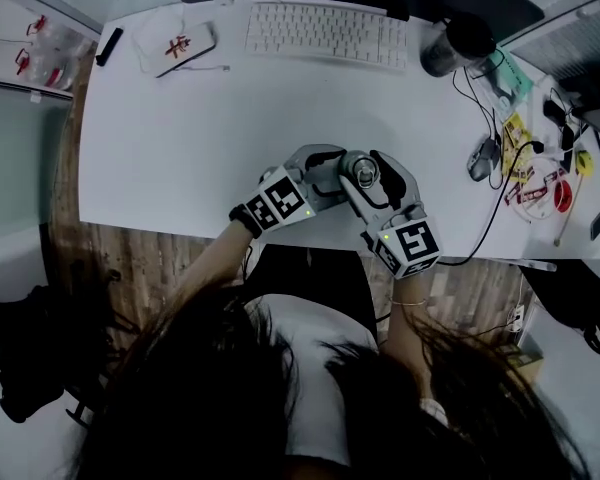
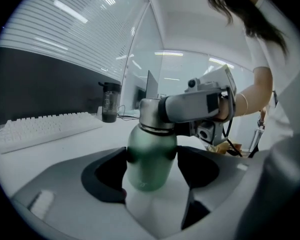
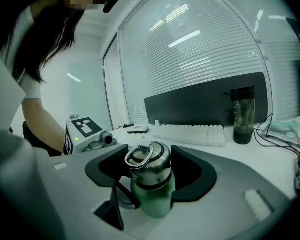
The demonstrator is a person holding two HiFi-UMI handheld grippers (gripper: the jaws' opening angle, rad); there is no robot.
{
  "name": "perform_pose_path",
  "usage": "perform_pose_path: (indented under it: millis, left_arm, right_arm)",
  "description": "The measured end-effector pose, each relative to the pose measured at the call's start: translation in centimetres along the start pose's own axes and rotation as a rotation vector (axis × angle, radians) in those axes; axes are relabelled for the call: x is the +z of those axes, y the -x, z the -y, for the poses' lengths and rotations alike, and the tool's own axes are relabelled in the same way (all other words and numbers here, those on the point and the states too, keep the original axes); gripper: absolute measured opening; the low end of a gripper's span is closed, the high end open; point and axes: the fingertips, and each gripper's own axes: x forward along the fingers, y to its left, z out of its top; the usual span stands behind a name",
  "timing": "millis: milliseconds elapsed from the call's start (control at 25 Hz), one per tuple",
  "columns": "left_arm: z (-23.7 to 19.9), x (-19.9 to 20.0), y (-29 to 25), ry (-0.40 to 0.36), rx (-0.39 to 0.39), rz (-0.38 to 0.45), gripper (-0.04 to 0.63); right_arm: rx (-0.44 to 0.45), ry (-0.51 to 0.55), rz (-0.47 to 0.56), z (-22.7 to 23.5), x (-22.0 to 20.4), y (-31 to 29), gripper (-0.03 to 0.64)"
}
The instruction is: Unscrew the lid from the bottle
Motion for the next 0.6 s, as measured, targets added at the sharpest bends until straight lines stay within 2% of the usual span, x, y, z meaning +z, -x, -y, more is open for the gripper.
perform_pose_path:
  millis: [160,320,440,600]
  left_arm:
    - [0.0,0.0,0.1,-0.007,-0.009,-0.002,0.357]
    - [-0.1,-0.1,0.2,-0.017,-0.037,-0.02,0.36]
    - [0.0,-0.2,0.2,-0.025,-0.079,-0.041,0.359]
    - [0.0,-0.2,0.3,-0.054,-0.156,-0.081,0.359]
  right_arm:
    - [0.023,0.037,-0.012,-0.2,0.0,-0.1,0.264]
    - [0.097,0.035,-0.032,-0.3,-0.1,-0.1,0.264]
    - [0.193,0.045,-0.058,-0.6,0.0,-0.2,0.262]
    - [0.366,0.079,-0.104,-1.2,0.0,-0.3,0.262]
